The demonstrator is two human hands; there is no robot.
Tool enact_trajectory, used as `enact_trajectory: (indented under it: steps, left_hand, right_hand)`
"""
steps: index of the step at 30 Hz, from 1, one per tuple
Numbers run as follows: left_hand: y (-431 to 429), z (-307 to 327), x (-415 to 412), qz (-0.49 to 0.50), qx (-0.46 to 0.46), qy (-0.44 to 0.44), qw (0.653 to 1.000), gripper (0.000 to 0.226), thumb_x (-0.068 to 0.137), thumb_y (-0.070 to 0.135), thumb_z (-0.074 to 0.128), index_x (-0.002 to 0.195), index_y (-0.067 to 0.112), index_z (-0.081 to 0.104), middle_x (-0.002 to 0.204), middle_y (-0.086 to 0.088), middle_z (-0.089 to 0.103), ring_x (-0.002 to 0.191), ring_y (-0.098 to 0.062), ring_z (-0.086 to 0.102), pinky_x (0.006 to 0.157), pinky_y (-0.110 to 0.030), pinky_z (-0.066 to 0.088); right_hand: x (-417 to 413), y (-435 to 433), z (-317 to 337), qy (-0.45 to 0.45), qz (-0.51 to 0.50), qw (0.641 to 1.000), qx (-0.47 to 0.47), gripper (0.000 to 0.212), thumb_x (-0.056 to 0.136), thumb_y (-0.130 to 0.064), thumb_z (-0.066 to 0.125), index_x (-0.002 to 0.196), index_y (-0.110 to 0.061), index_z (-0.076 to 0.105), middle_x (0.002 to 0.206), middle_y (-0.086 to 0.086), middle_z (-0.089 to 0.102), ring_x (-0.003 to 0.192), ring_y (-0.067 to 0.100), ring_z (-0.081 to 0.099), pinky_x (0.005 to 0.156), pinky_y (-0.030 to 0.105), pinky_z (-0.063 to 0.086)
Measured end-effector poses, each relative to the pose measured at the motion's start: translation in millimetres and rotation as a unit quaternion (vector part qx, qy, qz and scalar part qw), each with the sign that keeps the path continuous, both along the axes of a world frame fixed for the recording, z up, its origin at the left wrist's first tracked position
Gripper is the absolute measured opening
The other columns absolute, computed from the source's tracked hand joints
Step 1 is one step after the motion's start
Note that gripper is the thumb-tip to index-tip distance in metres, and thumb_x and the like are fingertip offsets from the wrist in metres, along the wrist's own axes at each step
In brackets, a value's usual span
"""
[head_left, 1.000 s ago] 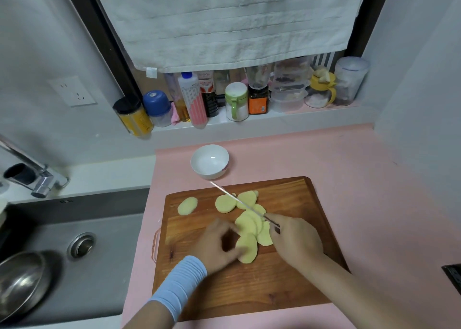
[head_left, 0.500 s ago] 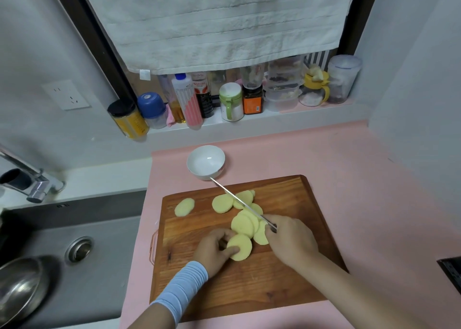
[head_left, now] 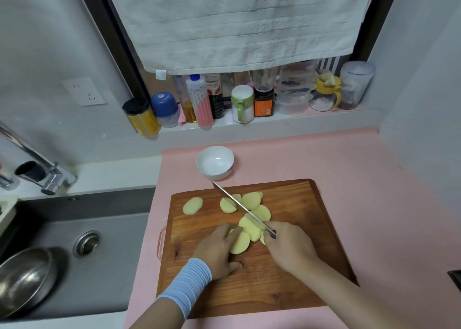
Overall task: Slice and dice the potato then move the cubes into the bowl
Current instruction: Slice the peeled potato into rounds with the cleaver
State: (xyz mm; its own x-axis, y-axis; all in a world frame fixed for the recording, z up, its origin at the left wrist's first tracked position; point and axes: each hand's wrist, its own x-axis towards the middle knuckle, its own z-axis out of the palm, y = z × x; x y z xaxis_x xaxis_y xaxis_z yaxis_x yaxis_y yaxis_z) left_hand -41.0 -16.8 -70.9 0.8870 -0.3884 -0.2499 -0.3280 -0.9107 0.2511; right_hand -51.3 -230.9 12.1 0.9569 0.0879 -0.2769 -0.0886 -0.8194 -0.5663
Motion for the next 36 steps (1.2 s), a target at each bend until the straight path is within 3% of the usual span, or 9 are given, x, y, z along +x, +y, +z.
enact_trajectory:
  steps: [6, 9, 13, 17, 19, 22, 26, 30, 36]
  left_hand:
    - [0.5, 2.6, 8.6, 0.151, -0.049, 0.016, 0.987, 0.058, 0.091, 0.064, 0.050, 0.136, 0.028, 0.054, 0.122, 0.007, 0.050, 0.104, -0.016, 0.058, 0.089, -0.027, 0.047]
    - [-2.3, 10.6, 5.9, 0.226, -0.082, 0.043, 0.970, 0.050, 0.091, 0.066, 0.049, 0.103, 0.022, 0.069, 0.102, 0.003, 0.061, 0.089, -0.015, 0.060, 0.079, -0.029, 0.048]
    - [-5.4, 13.1, 3.2, 0.364, -0.116, 0.073, 0.921, 0.052, 0.085, 0.071, 0.055, 0.071, 0.023, 0.065, 0.069, 0.004, 0.066, 0.071, -0.016, 0.064, 0.071, -0.030, 0.052]
    - [-3.3, 11.1, 0.7, 0.399, -0.160, 0.088, 0.899, 0.066, 0.076, 0.084, 0.046, 0.083, 0.021, 0.065, 0.073, 0.002, 0.072, 0.073, -0.019, 0.068, 0.072, -0.032, 0.051]
    - [3.9, 9.9, -2.8, 0.404, -0.170, 0.036, 0.898, 0.051, 0.087, 0.070, 0.049, 0.099, 0.021, 0.057, 0.091, 0.001, 0.069, 0.084, -0.021, 0.064, 0.075, -0.031, 0.044]
    - [23.4, 4.5, -7.6, 0.226, -0.213, -0.126, 0.942, 0.019, 0.094, 0.019, 0.056, 0.113, 0.017, 0.053, 0.110, 0.001, 0.057, 0.103, -0.021, 0.056, 0.088, -0.028, 0.042]
    - [43.9, -18.3, -5.2, -0.076, -0.160, -0.197, 0.964, 0.042, 0.083, 0.004, 0.060, 0.123, 0.015, 0.057, 0.126, -0.004, 0.051, 0.113, -0.020, 0.051, 0.094, -0.026, 0.047]
    - [45.8, -26.7, -3.9, -0.104, -0.136, -0.254, 0.952, 0.026, 0.094, 0.021, 0.053, 0.118, 0.015, 0.061, 0.122, -0.001, 0.053, 0.110, -0.017, 0.053, 0.092, -0.025, 0.047]
    - [41.7, -50.6, -6.7, -0.047, -0.184, -0.299, 0.935, 0.022, 0.101, 0.020, 0.044, 0.120, 0.016, 0.052, 0.123, -0.001, 0.050, 0.113, -0.021, 0.051, 0.099, -0.032, 0.041]
  right_hand:
    - [-1.2, -4.7, 5.3, 0.000, -0.010, 1.000, 0.002, 0.041, 0.100, -0.029, 0.051, 0.062, -0.044, 0.047, 0.061, -0.010, 0.055, 0.059, 0.009, 0.052, 0.049, 0.022, 0.031]
    - [-1.0, -3.7, 6.4, 0.009, -0.013, 1.000, 0.013, 0.039, 0.100, -0.028, 0.052, 0.062, -0.040, 0.047, 0.062, -0.010, 0.056, 0.059, 0.009, 0.053, 0.050, 0.023, 0.033]
    - [-1.8, 3.1, 0.0, 0.049, -0.015, 0.998, 0.026, 0.032, 0.097, -0.029, 0.051, 0.065, -0.026, 0.051, 0.066, -0.006, 0.058, 0.062, 0.014, 0.056, 0.055, 0.032, 0.041]
    - [-5.7, 11.8, -7.3, 0.085, -0.004, 0.996, 0.012, 0.027, 0.095, -0.033, 0.051, 0.071, -0.020, 0.054, 0.069, -0.004, 0.062, 0.069, 0.020, 0.060, 0.058, 0.034, 0.043]
    - [-7.3, 14.4, -10.9, 0.099, 0.005, 0.995, 0.002, 0.030, 0.096, -0.032, 0.050, 0.067, -0.023, 0.049, 0.067, -0.006, 0.058, 0.068, 0.019, 0.057, 0.054, 0.032, 0.038]
    - [-7.8, 16.6, -15.7, 0.109, 0.012, 0.994, -0.010, 0.032, 0.097, -0.031, 0.049, 0.065, -0.025, 0.045, 0.067, -0.007, 0.056, 0.067, 0.019, 0.055, 0.053, 0.031, 0.036]
    - [-6.1, 18.3, -20.0, 0.115, 0.023, 0.993, -0.018, 0.031, 0.097, -0.031, 0.050, 0.068, -0.023, 0.047, 0.068, -0.007, 0.056, 0.067, 0.018, 0.053, 0.051, 0.027, 0.033]
    - [-0.7, 19.3, -22.0, 0.131, 0.032, 0.991, -0.003, 0.028, 0.098, -0.031, 0.051, 0.071, -0.023, 0.053, 0.066, -0.006, 0.056, 0.065, 0.017, 0.055, 0.053, 0.028, 0.037]
    - [11.6, 20.9, -26.4, 0.127, 0.067, 0.989, -0.018, 0.023, 0.096, -0.036, 0.050, 0.092, -0.021, 0.066, 0.080, -0.004, 0.067, 0.078, 0.021, 0.065, 0.068, 0.033, 0.052]
